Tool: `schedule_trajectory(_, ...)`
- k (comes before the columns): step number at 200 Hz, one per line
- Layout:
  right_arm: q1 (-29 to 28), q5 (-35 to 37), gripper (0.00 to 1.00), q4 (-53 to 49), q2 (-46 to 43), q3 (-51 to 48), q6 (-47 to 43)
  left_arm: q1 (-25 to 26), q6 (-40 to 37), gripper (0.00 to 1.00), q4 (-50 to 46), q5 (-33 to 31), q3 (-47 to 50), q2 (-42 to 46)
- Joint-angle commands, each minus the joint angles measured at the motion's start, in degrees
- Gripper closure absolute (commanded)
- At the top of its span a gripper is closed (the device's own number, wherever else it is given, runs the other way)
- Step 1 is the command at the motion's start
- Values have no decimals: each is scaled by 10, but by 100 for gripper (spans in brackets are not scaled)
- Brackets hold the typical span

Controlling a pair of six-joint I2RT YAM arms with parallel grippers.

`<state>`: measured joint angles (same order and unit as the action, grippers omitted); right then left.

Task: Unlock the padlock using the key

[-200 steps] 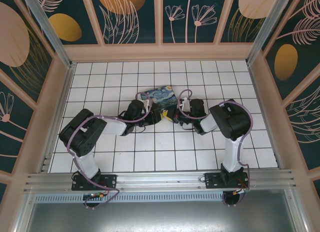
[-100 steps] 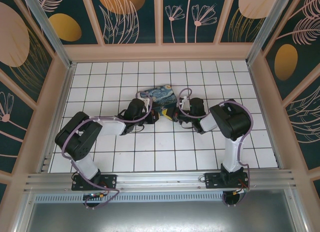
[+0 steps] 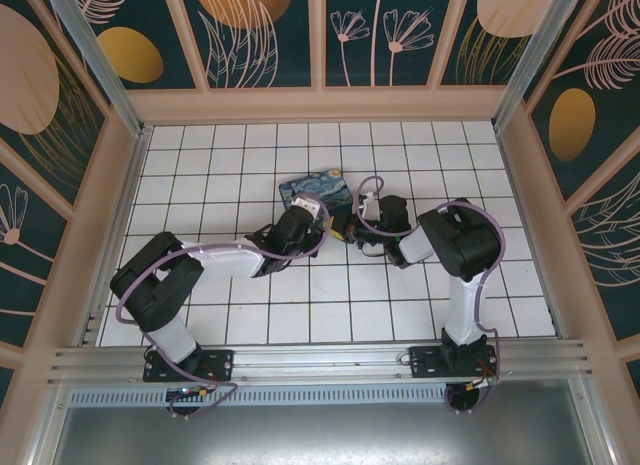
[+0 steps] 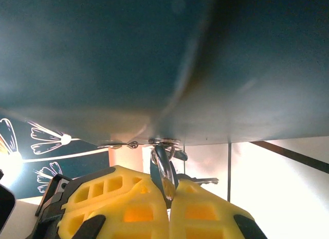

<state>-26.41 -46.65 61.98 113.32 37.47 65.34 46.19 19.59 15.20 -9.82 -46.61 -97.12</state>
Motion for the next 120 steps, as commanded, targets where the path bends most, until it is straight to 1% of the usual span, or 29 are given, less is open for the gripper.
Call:
schedule_trajectory(1,-16,-34,100,23,10,2,4,4,-34,100,14,-56,-18,-7)
schedule_trajectory(17,-15,-34,100,23,11,1,3,5,-30,100,14,-61,-16,-5)
schedule_trajectory(29,-15,-33,100,25,11,0,3,4,-21,96,16,-62,-16,-2)
schedule_trajectory(39,-15,-33,100,25,10,-1,3,4,-13,88,15,-55,-15,2)
schedule_trajectory(50,-14,-33,100,24,9,-2,0,3,2,76,14,-43,-15,9)
schedule_trajectory(52,-14,-33,100,23,9,-2,0,3,5,76,13,-40,-15,11)
schedule_trajectory(53,-14,-33,100,23,9,-2,-1,3,5,73,13,-39,-15,11)
schedule_trajectory(57,-14,-34,100,21,9,-3,-2,3,13,70,12,-34,-15,15)
schedule_trajectory(59,-14,-34,100,20,9,-3,-4,2,14,65,11,-31,-15,16)
schedule_trajectory(60,-14,-34,100,19,9,-3,-4,2,16,65,10,-30,-15,17)
schedule_trajectory(70,-13,-34,100,14,8,-4,-10,0,31,51,3,-15,-18,29)
schedule_trajectory(83,-10,-37,100,1,7,-6,-22,-4,52,39,-4,2,-20,49)
schedule_trajectory(90,-9,-37,100,-16,6,-5,-37,-8,63,34,-9,11,-22,63)
schedule_trajectory(104,-6,-37,100,-64,2,-2,-77,-20,84,30,-22,33,-29,84)
schedule_trajectory(120,-2,-33,100,-130,-4,6,-128,-34,97,27,-50,50,-50,95)
